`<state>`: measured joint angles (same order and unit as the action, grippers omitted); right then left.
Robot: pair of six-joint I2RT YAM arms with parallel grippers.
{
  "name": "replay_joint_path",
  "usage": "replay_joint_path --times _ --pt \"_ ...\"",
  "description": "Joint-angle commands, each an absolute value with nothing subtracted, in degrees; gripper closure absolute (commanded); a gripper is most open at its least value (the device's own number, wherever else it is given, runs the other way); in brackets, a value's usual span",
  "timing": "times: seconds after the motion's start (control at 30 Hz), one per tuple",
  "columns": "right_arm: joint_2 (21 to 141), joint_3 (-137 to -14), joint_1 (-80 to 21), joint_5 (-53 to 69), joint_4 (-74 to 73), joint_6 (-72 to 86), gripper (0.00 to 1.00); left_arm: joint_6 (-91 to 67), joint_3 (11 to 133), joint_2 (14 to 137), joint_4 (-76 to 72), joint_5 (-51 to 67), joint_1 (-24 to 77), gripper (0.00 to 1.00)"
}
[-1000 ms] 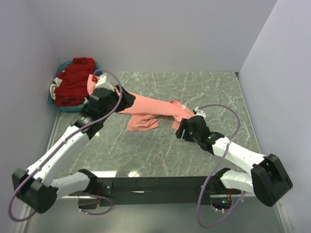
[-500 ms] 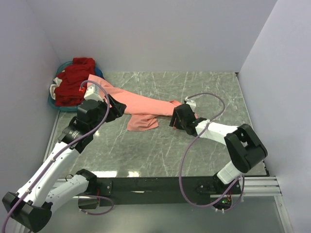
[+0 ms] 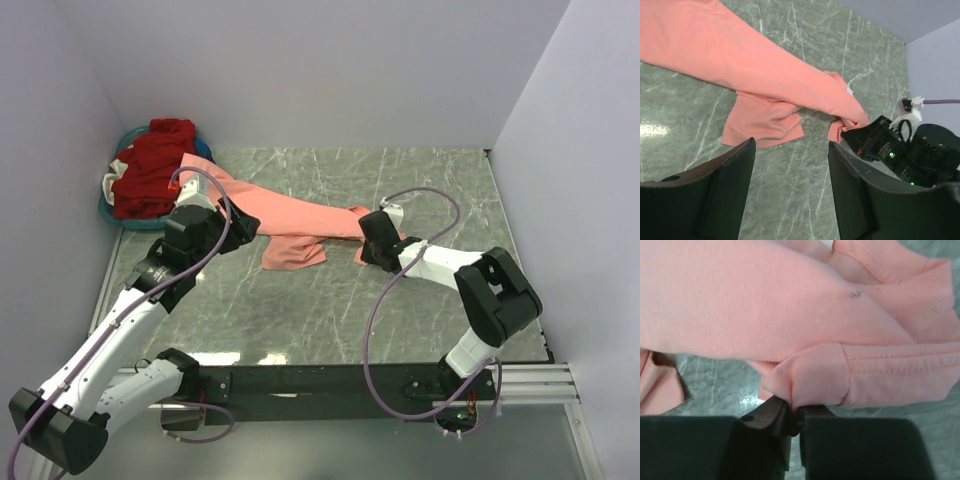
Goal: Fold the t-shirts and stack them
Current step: Flatten the tshirt out
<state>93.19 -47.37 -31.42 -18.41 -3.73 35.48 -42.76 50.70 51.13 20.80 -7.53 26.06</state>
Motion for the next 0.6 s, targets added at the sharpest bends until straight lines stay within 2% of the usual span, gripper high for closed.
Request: replay_joint_path --times 0.0,0.03,0.4,0.57 --pt "91.3 -49.8 -30.0 -21.4 -6.0 34.2 0.95 -43.3 49.9 51.9 18.2 -9.0 25.8 0.35" --pt "90.3 -49.6 -29.4 -21.4 -6.5 34.0 1.0 -43.3 49.7 52.0 18.0 -9.1 25.8 0.35" --pt "66.2 -51.1 -21.6 -16.4 -18.1 31.2 1.0 -45.5 47.9 54.3 16.5 -10.1 25.8 0.41" --pt "59.5 -54.6 -18.1 -14.2 -22.3 29.9 1.0 -47.3 47.4 56.1 17.7 -11.5 25.8 0.43"
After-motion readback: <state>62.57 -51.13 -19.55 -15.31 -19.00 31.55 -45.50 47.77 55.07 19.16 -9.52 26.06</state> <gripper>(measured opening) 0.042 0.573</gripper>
